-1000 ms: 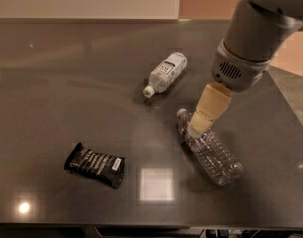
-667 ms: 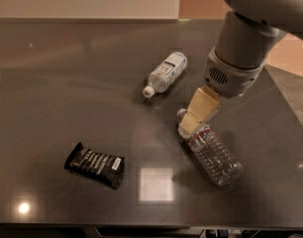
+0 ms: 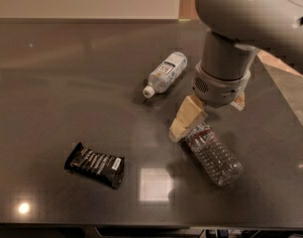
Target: Place water bottle upright
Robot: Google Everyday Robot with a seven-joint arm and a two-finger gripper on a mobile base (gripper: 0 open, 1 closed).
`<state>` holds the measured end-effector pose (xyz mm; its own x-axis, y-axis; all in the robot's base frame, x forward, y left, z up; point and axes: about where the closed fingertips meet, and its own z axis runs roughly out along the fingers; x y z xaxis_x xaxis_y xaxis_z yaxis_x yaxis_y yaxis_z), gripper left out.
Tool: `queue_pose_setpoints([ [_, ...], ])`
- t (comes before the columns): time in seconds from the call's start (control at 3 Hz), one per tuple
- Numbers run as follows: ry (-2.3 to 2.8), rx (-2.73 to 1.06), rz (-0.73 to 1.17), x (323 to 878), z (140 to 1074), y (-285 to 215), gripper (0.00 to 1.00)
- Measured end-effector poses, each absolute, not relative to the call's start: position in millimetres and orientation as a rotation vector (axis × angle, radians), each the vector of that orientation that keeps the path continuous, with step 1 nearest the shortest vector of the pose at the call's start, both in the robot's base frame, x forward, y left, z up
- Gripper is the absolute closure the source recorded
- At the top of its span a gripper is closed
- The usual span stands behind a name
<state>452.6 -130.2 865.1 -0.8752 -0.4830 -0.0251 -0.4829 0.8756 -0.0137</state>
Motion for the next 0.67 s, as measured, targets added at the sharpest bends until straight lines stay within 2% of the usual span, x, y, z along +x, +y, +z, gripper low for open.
queue_pose_setpoints([
  [0.33, 3.06, -0.717, -0.033, 452.6, 854.7, -130.0, 0.0],
  [0.67, 3.094, -0.681, -0.047, 454.9, 845.6, -130.7, 0.18],
])
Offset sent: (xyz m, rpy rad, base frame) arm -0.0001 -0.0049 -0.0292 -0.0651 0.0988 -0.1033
